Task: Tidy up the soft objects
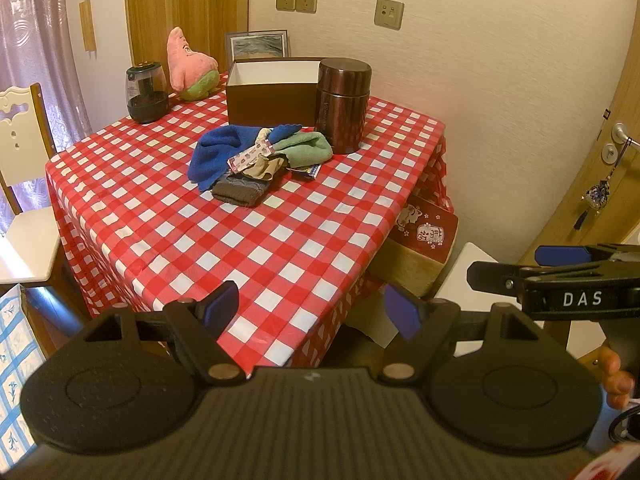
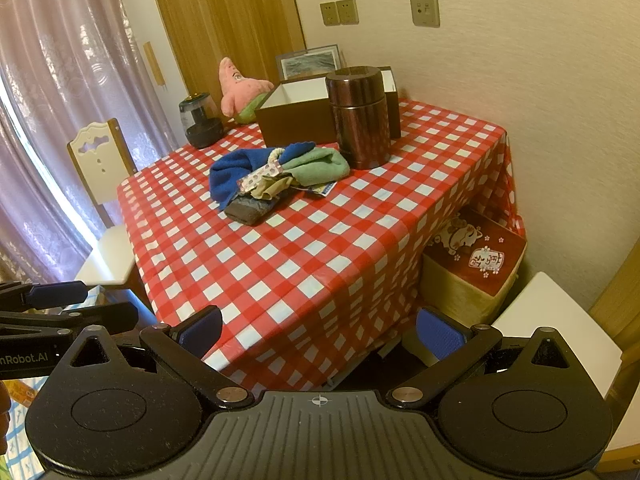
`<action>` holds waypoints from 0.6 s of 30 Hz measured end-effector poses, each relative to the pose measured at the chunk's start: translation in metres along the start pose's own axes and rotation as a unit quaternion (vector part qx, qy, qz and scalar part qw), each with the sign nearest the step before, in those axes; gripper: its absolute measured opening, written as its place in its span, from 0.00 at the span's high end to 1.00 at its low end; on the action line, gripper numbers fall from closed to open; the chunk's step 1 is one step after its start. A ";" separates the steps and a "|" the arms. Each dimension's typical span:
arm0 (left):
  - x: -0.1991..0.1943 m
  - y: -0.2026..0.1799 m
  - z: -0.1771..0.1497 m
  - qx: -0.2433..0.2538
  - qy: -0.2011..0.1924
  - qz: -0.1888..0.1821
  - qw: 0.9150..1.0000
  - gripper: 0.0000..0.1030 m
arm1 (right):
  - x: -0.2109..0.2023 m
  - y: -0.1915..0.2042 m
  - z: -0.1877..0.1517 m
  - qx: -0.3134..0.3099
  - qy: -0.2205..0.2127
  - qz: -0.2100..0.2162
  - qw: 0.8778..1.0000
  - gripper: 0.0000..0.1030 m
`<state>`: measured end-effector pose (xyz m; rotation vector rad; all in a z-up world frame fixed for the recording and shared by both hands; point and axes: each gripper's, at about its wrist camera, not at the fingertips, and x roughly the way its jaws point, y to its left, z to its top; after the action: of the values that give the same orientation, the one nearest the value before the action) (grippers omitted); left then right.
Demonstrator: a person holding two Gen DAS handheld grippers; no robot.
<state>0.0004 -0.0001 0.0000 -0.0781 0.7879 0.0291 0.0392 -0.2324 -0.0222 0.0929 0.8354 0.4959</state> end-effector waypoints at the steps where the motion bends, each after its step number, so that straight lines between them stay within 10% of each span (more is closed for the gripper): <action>1: 0.000 0.000 0.000 0.000 0.000 0.000 1.000 0.24 | 0.000 0.000 0.000 0.000 0.000 0.000 1.000 0.00; 18: 0.000 0.000 0.000 0.000 0.000 0.000 1.000 0.24 | 0.003 0.002 0.003 0.000 -0.001 -0.001 1.000 0.00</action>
<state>0.0005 -0.0001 0.0000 -0.0777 0.7878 0.0287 0.0417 -0.2286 -0.0216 0.0933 0.8346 0.4942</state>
